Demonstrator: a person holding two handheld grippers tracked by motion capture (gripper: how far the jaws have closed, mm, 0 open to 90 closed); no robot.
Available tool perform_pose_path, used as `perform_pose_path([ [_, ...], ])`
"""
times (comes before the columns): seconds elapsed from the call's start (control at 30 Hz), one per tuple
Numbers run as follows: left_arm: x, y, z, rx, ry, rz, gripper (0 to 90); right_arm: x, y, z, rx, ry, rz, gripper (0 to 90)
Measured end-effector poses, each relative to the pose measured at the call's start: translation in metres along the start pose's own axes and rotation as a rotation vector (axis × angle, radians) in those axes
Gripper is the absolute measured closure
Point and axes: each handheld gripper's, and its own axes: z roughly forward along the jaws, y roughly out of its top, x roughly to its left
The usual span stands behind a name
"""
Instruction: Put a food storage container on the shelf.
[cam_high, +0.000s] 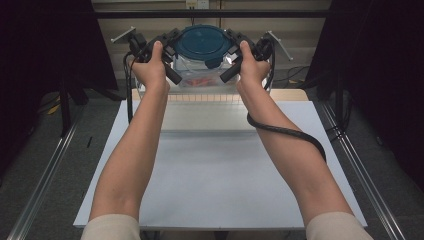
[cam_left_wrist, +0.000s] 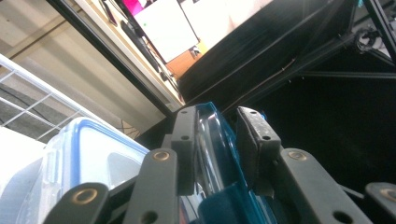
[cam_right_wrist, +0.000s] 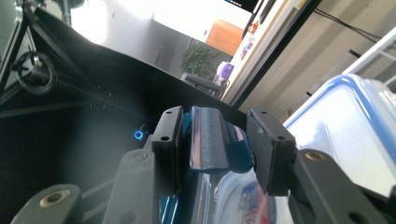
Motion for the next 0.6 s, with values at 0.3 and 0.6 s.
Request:
perform_pose_path([
  [0.3,0.001,0.0,0.009,0.009,-0.001,-0.033,71.7,0.0,0.005,0.001,-0.006,-0.025,-0.024,57.7],
  [0.6,-0.007,0.003,-0.002,0.039,-0.007,0.019,53.5,0.0,0.005,0.002,0.0,-0.042,-0.028,57.5],
])
